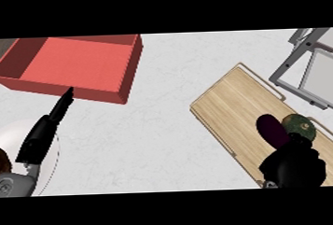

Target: Pick the eggplant from the tray and place it in the tiered shelf

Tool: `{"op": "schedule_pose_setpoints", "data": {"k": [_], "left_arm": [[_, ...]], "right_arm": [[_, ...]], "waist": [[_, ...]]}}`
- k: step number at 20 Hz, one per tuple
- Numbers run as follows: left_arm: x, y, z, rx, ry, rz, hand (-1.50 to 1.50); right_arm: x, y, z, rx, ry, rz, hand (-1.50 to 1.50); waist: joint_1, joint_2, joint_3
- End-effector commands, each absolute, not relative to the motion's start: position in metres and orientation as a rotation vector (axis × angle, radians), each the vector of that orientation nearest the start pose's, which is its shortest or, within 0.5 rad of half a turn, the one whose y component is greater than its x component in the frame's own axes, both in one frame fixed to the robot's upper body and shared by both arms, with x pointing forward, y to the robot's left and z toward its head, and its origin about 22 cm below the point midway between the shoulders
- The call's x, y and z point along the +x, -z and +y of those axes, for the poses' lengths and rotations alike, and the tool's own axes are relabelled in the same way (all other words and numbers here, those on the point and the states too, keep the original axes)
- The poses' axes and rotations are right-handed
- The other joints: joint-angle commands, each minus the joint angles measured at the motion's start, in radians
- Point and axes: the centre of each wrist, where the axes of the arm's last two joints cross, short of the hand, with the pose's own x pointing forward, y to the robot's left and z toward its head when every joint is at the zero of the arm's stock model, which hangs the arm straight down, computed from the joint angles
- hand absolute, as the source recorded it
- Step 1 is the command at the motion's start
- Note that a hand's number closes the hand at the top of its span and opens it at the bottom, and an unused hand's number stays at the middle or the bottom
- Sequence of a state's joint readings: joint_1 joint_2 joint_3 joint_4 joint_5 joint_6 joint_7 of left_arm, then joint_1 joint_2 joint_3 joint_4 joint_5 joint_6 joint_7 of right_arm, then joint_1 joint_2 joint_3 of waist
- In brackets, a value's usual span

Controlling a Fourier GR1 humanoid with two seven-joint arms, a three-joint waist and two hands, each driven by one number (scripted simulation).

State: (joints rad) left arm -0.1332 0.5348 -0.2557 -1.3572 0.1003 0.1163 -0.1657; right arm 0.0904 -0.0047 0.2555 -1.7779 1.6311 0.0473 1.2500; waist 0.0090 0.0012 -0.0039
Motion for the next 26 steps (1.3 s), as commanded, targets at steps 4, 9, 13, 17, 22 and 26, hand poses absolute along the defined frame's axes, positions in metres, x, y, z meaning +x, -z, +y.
{"op": "schedule_pose_setpoints", "data": {"k": [4,9,13,17,22,26], "left_arm": [[0.272,-0.009,0.296,0.267,0.483,-1.575,0.00],[0.271,-0.009,0.301,0.261,0.483,-1.574,0.00],[0.262,-0.006,0.312,0.235,0.507,-1.584,0.00],[0.278,-0.017,0.290,0.202,0.528,-1.632,0.00],[0.279,-0.012,0.293,0.201,0.527,-1.620,0.00],[0.284,-0.017,0.280,0.214,0.535,-1.631,0.00]], "right_arm": [[0.237,-0.035,-0.166,-1.527,-0.195,-0.344,1.50],[0.234,-0.026,-0.162,-1.596,-0.278,-0.284,1.50],[0.286,-0.043,-0.150,-1.533,-0.345,-0.351,1.50],[0.328,-0.077,-0.176,-1.232,-0.432,-0.634,1.50],[0.399,-0.143,-0.197,-1.370,-0.383,-0.741,1.50],[0.422,-0.180,-0.195,-1.504,-0.283,-0.909,1.50]], "waist": [[-0.001,0.004,0.005],[0.001,0.001,0.004],[0.049,0.011,0.005],[0.091,0.034,0.011],[0.084,0.028,0.005],[0.076,0.023,0.005]]}}
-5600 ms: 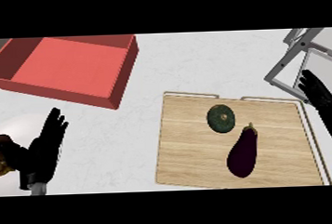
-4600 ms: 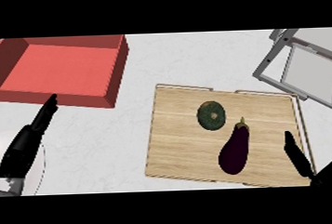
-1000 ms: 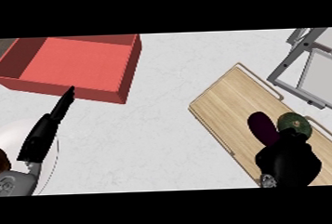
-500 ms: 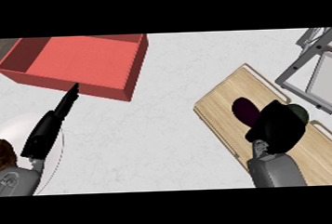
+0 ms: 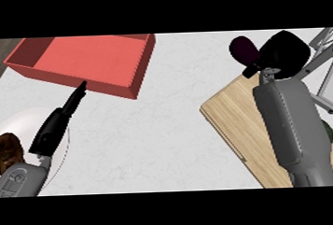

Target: Pick the eggplant from the tray and place it in the tiered shelf

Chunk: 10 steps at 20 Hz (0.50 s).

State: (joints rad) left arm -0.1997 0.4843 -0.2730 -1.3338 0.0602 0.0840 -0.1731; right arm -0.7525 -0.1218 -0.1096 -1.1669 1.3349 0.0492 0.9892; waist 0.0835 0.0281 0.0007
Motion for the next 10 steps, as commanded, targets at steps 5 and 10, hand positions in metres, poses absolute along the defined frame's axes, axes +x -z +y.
{"op": "schedule_pose_setpoints", "data": {"k": [5,10], "left_arm": [[0.279,-0.005,0.280,0.215,0.516,-1.588,0.00],[0.278,-0.007,0.304,0.239,0.484,-1.582,0.00]], "right_arm": [[0.434,-0.245,-0.186,-1.689,-0.179,-1.073,1.50],[0.445,-0.299,-0.174,-1.815,-0.149,-1.029,1.50]], "waist": [[-0.024,-0.013,-0.001],[-0.044,-0.019,-0.002]]}}
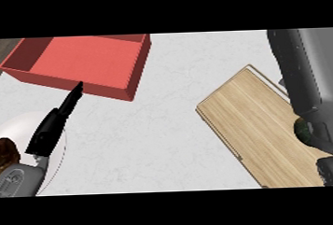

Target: Pick the eggplant from the tray and place it in the tiered shelf

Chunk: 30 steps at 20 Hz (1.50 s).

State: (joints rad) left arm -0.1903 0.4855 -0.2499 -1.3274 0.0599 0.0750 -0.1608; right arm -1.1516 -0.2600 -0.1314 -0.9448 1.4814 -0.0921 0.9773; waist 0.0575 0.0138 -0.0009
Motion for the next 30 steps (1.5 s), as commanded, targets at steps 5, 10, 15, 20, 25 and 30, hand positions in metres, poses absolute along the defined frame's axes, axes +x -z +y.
{"op": "schedule_pose_setpoints", "data": {"k": [5,10,15,20,25,30], "left_arm": [[0.273,-0.012,0.306,0.237,0.496,-1.589,0.00],[0.272,-0.013,0.310,0.264,0.488,-1.582,0.00],[0.273,-0.004,0.313,0.260,0.494,-1.579,0.00],[0.280,-0.009,0.301,0.267,0.497,-1.581,0.00],[0.275,-0.012,0.313,0.261,0.475,-1.570,0.00],[0.279,-0.014,0.314,0.264,0.472,-1.570,0.00]], "right_arm": [[0.450,-0.349,-0.182,-1.774,-0.074,-0.994,1.50],[0.449,-0.376,-0.197,-1.804,-0.137,-0.831,1.50],[0.451,-0.382,-0.235,-1.782,-0.178,-0.725,1.50],[0.458,-0.359,-0.265,-1.794,-0.167,-0.636,1.50],[0.450,-0.353,-0.297,-1.783,-0.190,-0.609,1.50],[0.441,-0.345,-0.337,-1.704,-0.196,-0.682,1.50]], "waist": [[-0.017,-0.006,0.000],[-0.034,-0.011,0.000],[-0.040,-0.007,0.000],[-0.037,-0.004,0.000],[-0.050,-0.013,0.001],[-0.048,-0.010,0.001]]}}
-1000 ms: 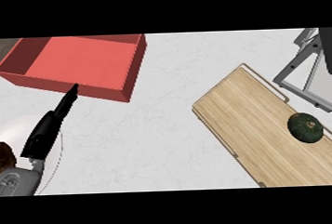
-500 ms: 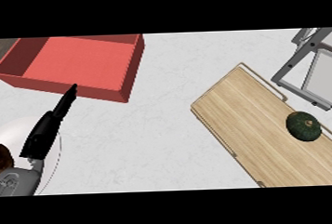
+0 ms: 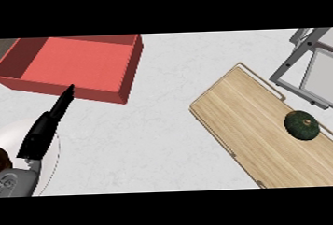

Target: Pick the eggplant from the tray and place it in the tiered shelf

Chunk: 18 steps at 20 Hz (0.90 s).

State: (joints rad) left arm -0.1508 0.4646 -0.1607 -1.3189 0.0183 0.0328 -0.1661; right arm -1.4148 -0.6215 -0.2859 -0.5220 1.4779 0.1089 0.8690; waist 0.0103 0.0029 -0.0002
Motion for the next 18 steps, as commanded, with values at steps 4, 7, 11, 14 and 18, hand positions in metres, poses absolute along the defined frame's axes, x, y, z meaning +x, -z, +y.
{"op": "schedule_pose_setpoints", "data": {"k": [4,7,11,14,18], "left_arm": [[0.262,-0.010,0.288,0.260,0.474,-1.574,0.00],[0.272,-0.004,0.307,0.255,0.468,-1.564,0.00],[0.272,-0.012,0.313,0.280,0.469,-1.591,0.00],[0.276,-0.014,0.300,0.275,0.471,-1.579,0.00],[0.268,-0.013,0.308,0.268,0.462,-1.576,0.00]], "right_arm": [[0.440,-0.305,-0.357,-1.656,-0.234,-0.694,1.50],[0.444,-0.281,-0.348,-1.613,-0.215,-0.710,1.50],[0.440,-0.268,-0.367,-1.632,-0.203,-0.688,1.50],[0.437,-0.255,-0.369,-1.604,-0.200,-0.645,1.50],[0.430,-0.236,-0.382,-1.622,-0.208,-0.578,1.50]], "waist": [[0.000,-0.004,0.001],[-0.007,-0.001,0.000],[0.004,0.004,0.000],[-0.009,-0.002,0.000],[-0.006,-0.003,0.000]]}}
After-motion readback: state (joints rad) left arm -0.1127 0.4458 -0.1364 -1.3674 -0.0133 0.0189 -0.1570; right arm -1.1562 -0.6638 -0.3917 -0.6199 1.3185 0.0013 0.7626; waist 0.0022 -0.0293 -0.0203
